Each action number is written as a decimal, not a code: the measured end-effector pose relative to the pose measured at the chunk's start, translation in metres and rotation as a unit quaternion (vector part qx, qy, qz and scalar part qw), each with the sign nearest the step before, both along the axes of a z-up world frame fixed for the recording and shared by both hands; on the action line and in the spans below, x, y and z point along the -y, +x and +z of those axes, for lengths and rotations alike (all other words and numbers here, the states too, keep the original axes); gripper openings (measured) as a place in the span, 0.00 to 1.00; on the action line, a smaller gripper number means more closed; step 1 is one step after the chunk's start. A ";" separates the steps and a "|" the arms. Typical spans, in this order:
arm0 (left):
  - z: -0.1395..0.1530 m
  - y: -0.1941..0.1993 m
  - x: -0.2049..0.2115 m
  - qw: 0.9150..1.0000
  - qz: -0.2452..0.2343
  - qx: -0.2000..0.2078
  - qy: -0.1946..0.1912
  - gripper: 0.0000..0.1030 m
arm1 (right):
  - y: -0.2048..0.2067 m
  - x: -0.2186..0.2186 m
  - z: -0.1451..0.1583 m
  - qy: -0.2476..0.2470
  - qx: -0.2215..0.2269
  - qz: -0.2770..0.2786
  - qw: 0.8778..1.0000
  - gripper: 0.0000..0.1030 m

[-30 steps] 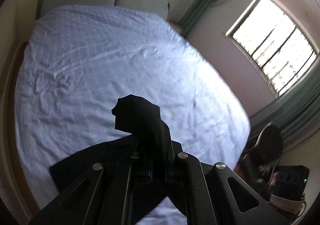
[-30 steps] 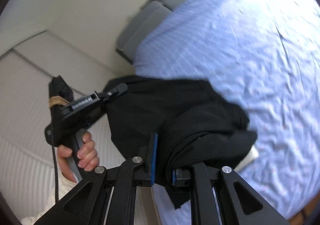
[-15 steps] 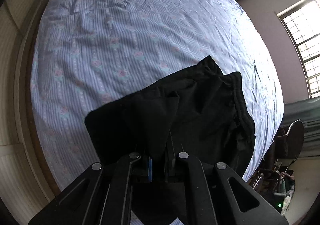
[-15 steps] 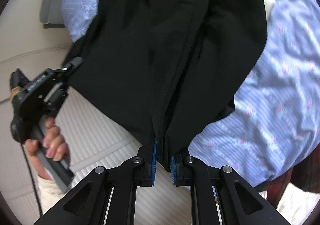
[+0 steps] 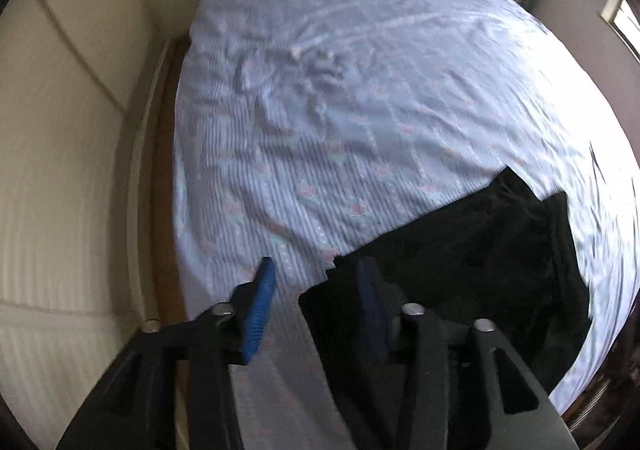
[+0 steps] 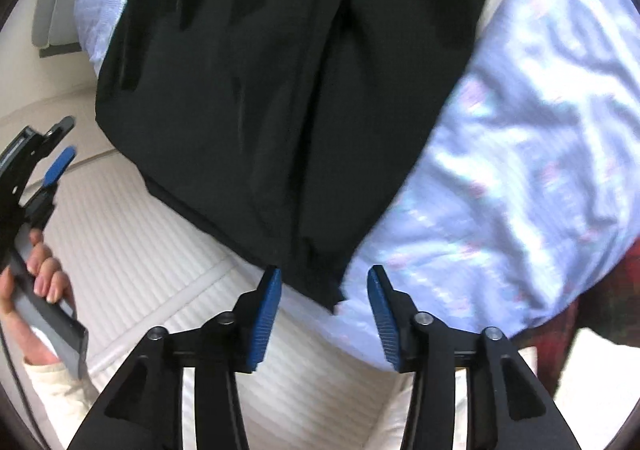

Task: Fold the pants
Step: 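Lower the shorts onto the white cloth and open both tools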

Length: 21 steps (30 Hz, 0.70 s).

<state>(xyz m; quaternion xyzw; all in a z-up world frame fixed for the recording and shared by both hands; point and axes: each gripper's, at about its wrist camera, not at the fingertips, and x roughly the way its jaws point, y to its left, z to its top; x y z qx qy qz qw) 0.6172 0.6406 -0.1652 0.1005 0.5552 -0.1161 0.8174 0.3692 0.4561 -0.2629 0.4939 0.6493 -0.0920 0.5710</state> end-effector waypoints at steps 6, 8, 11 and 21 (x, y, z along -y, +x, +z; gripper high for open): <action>0.035 -0.066 0.002 0.998 -0.045 0.028 -0.028 0.64 | -0.020 0.058 0.053 -0.074 0.075 0.029 0.994 0.67; 0.046 -0.095 0.006 0.997 -0.051 0.037 -0.035 0.68 | -0.029 0.080 0.072 -0.112 0.098 0.043 0.988 0.69; 0.059 -0.136 0.019 0.997 -0.056 0.043 -0.042 0.73 | -0.042 0.108 0.107 -0.163 0.140 0.064 0.975 0.71; 0.104 -0.264 0.118 0.988 -0.104 0.113 -0.013 0.88 | -0.107 0.187 0.191 -0.297 0.248 0.135 0.912 0.81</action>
